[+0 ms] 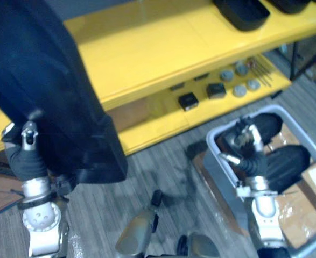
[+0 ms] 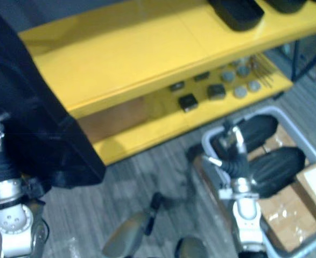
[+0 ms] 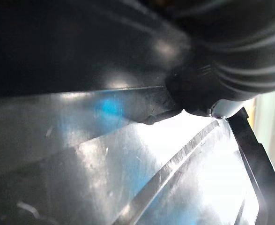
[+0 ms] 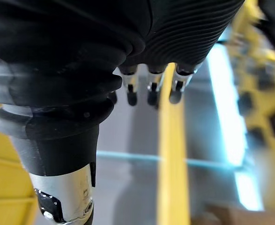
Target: Walk over and take plastic housings, then place them on the shelf
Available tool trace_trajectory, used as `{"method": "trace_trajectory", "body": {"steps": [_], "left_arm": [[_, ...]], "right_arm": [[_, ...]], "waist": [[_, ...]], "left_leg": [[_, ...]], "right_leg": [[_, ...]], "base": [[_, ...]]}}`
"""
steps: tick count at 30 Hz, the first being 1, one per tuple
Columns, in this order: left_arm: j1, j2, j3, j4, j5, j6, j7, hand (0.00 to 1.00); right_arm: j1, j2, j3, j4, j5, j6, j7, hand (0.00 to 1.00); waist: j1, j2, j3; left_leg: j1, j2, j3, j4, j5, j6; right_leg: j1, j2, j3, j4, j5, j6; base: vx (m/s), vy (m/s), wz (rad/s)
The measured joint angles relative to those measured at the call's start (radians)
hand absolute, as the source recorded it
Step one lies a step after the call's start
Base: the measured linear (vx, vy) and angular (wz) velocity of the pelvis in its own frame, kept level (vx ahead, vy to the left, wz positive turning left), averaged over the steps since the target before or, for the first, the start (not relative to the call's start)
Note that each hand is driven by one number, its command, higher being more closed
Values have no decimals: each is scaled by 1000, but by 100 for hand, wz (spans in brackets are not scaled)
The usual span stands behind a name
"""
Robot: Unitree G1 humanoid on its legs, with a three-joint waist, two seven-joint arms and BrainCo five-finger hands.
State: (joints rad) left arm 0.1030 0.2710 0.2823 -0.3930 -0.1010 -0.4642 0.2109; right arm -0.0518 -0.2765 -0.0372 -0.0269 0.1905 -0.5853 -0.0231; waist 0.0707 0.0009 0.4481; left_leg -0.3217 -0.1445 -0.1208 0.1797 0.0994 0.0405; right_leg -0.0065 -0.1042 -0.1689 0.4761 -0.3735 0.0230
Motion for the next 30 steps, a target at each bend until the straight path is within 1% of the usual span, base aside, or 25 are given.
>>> {"method": "trace_trajectory", "body": {"steps": [1, 3, 4, 5, 6, 11, 12, 14, 15, 16, 17, 18, 19, 20, 21, 22, 23, 24, 25, 26, 27, 28, 29, 30], "left_arm": [[-13, 0, 0, 3, 4, 15, 10, 100], [-42, 1, -3, 40, 4, 26, 31, 100], [-68, 3, -13, 77, 3, 31, 54, 100], [-77, 4, -20, 97, 2, 33, 63, 100], [-97, 3, -29, 125, 0, 42, 76, 100], [-101, -5, -53, 141, -1, 57, 103, 100], [-96, -6, -55, 145, 3, 61, 115, 100], [-86, -6, -51, 147, 13, 74, 131, 100], [-70, -7, -40, 147, 26, 78, 132, 100], [-58, -9, -32, 147, 30, 80, 131, 100], [-34, -16, -12, 146, 32, 91, 128, 100], [7, -22, 2, 146, 32, 99, 123, 100], [21, -29, 9, 145, 32, 98, 120, 100], [65, -47, 37, 143, 31, 107, 102, 100], [86, -47, 58, 137, 32, 128, 81, 100], [97, -44, 69, 134, 32, 135, 72, 100], [118, -50, 95, 132, 29, 139, 51, 100], [137, -60, 113, 122, 19, 140, 39, 100], [149, -73, 122, 109, 9, 140, 28, 100], [153, -90, 126, 95, -10, 140, 15, 100], [155, -106, 127, 85, -19, 139, 8, 100], [161, -123, 128, 77, -18, 137, 5, 100], [164, -127, 127, 76, -18, 135, 6, 100], [166, -129, 122, 76, -16, 134, 4, 100]], "right_arm": [[-35, 0, 0, -11, -1, 0, -12, 0], [-89, 0, 2, -7, -10, 1, -28, 0], [-118, 1, 4, 1, -17, 5, -44, 0], [-127, 1, 4, 3, -20, 6, -51, 0], [-142, 1, 2, 6, -44, 14, -67, 0], [-90, 2, -2, 8, -59, 20, -91, 0], [-71, 3, -8, 8, -61, 20, -91, 0], [-41, 8, -36, 6, -60, 20, -94, 0], [-23, 12, -57, 5, -58, 20, -98, 0], [-15, 16, -67, 4, -58, 20, -100, 0], [5, 31, -86, -4, -56, 16, -109, 0], [40, 51, -103, -14, -56, 10, -112, 0], [50, 53, -107, -21, -56, 10, -112, 0], [82, 71, -122, -53, -57, 9, -111, 0], [88, 100, -144, -58, -64, 9, -111, 0], [87, 110, -155, -60, -66, 9, -110, 0], [86, 117, -165, -67, -67, 9, -107, 0], [88, 118, -176, -82, -73, 9, -94, 0], [88, 118, -183, -88, -79, 6, -77, 0], [88, 117, -185, -95, -77, 4, -55, 0], [88, 116, -181, -103, -65, 5, -18, 0], [87, 114, -158, -127, -38, 7, 34, 0], [86, 111, -138, -142, -18, 11, 66, 0], [81, 94, -77, -170, 37, 18, 134, 0]], "waist": [[0, 0, 22], [3, 5, 32], [3, 7, 37], [3, 7, 37], [-3, 8, 49], [-22, 8, 54], [-30, 8, 54], [-32, 6, 55], [-32, 2, 59], [-32, 1, 60], [-33, -6, 63], [-35, -12, 61], [-35, -8, 59], [-34, -11, 54], [-43, -26, 45], [-46, -28, 42], [-44, -35, 25], [-44, -31, 1], [-45, -29, -15], [-48, -20, -32], [-47, -11, -49], [-42, -3, -67], [-41, -2, -74], [-42, -11, -99]], "left_leg": [[-20, 11, 25, 7, 0, 0], [-64, 28, 54, 28, 0, 0], [-81, 34, 67, 37, 0, 0], [-86, 34, 72, 39, 0, 0], [-86, 33, 77, 40, 0, -1], [-88, 24, 68, 39, 3, -6], [-88, 21, 62, 42, -4, -5], [-89, 11, 61, 73, -25, -4], [-91, 8, 76, 119, -58, -1], [-95, 8, 81, 150, -78, -1], [-100, 18, 126, 244, -138, 23], [-102, 51, 182, 390, -234, 56], [-96, 64, 191, 418, -274, 51], [-93, 58, 180, 462, -340, 44], [-75, 45, 162, 453, -347, 59], [-59, 45, 150, 446, -351, 61], [-23, 45, 132, 418, -355, 60], [7, 45, 102, 387, -355, 59], [32, 47, 76, 362, -354, 57], [53, 55, 46, 343, -352, 53], [76, 69, 25, 326, -352, 47], [112, 85, -2, 300, -345, 23], [130, 87, -16, 289, -338, 11], [154, 82, -60, 279, -336, -7]], "right_leg": [[-21, -1, 12, -3, -6, 11], [-68, -3, 29, 2, -9, 16], [-90, -3, 39, 10, -13, 24], [-99, -5, 41, 16, -15, 28], [-104, -10, 43, 27, -17, 31], [-109, -15, 32, 40, -18, 29], [-103, -16, 29, 39, -21, 27], [-82, -23, 20, 37, -40, 31], [-54, -32, 4, 32, -61, 30], [-43, -34, 1, 31, -70, 30], [-8, -45, -17, 28, -93, 14], [28, -42, -23, 67, -107, 19], [24, -37, -22, 102, -111, 11], [-34, -43, 4, 279, -95, -14], [-105, -63, 12, 424, -27, -53], [-118, -67, 15, 458, -4, -58], [-120, -65, 15, 410, -41, -30], [-121, -50, 20, 315, -64, -13], [-129, -34, 38, 245, -69, -5], [-143, -16, 52, 187, -65, 1], [-166, 2, 70, 143, -54, 19], [-189, 21, 92, 80, -28, 38], [-193, 25, 97, 45, -6, 39], [-201, 24, 122, -41, 61, 37]], "base": [[-67, -26, -49], [-39, -10, -42], [-9, -4, -28], [4, -26, -20], [7, -17, -9], [27, -25, 7], [29, -22, 14], [40, -19, 13], [29, -4, 8], [51, 23, 11], [95, 39, 11], [97, 35, 8], [183, 35, 12], [216, 38, 25], [264, 39, 37], [244, 16, 37], [264, -10, 38], [278, -22, 45], [294, -49, 61], [288, -68, 65], [330, -80, 70], [264, -67, 61], [326, -135, 88], [280, -158, 92]]}}
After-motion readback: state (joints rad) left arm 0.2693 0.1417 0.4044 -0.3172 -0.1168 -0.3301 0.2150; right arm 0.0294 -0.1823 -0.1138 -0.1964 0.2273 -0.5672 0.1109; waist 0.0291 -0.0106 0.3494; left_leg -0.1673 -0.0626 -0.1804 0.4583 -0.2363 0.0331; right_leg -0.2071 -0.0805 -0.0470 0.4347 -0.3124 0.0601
